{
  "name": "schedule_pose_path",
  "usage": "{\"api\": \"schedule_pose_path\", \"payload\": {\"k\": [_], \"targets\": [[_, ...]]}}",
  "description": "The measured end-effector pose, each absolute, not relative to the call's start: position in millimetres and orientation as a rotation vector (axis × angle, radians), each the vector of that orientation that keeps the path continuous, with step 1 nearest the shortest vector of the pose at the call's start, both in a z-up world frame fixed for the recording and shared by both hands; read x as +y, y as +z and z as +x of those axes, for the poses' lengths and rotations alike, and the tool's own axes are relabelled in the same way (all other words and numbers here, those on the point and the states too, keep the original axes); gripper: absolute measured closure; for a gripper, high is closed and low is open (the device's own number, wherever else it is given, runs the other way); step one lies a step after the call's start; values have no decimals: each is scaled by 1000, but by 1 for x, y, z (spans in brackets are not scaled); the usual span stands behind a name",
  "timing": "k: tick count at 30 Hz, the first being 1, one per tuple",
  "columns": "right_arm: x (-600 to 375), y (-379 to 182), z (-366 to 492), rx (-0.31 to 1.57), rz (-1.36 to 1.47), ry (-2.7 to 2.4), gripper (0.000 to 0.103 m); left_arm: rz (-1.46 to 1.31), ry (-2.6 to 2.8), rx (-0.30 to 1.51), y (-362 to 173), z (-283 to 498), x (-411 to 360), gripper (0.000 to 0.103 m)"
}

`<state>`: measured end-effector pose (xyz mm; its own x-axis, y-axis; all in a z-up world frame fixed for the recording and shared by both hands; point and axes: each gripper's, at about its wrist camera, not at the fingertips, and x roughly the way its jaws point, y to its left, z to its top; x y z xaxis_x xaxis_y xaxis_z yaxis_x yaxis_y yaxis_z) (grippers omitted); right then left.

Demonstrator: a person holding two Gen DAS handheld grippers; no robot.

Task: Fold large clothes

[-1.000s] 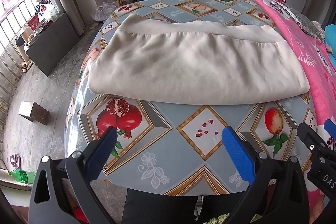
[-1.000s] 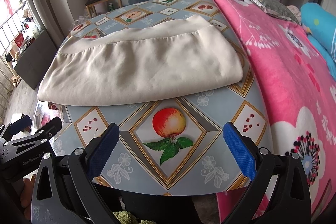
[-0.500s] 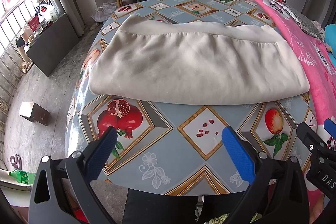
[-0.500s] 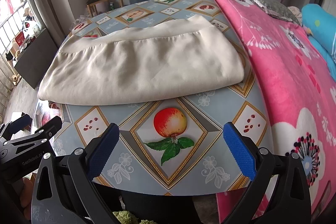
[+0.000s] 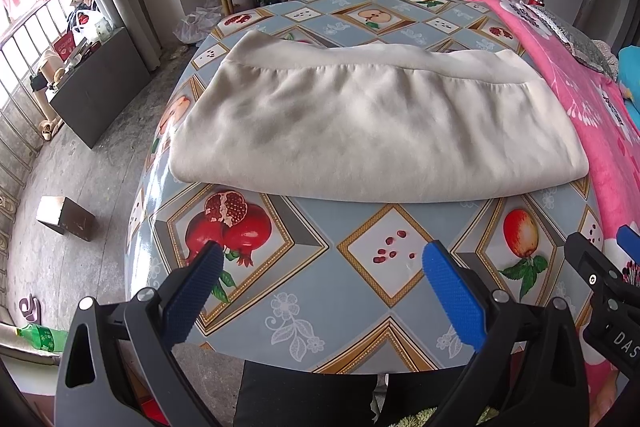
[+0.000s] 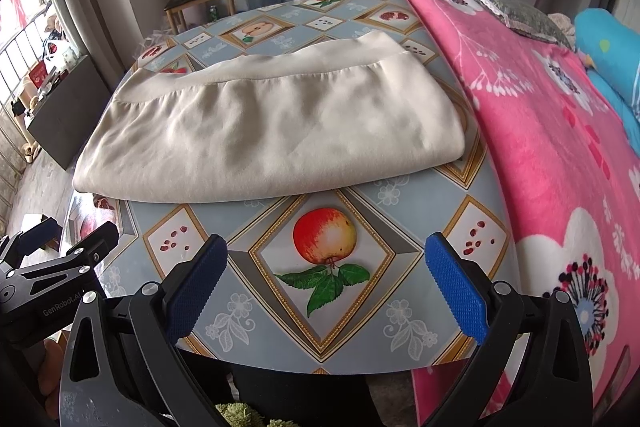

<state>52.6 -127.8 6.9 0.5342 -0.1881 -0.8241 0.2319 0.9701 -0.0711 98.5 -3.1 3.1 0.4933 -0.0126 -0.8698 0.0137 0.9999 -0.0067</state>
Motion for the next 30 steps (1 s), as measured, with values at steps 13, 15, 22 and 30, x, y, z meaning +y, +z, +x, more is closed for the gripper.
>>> {"api": "schedule_pose_path", "payload": {"k": [13, 15, 22, 30], "targets": [[-127, 7, 55, 978, 48, -250, 7, 4, -15, 1049, 6, 99, -4, 5], [-127, 8, 55, 978, 48, -249, 7, 5, -15, 1048, 7, 99, -4, 5], [-127, 8, 56, 977, 47, -248, 7, 5, -16, 1047, 7, 100, -5, 5], [-128, 8, 56, 974, 48, -246, 7, -4, -14, 1050, 6, 101, -5, 5]]}}
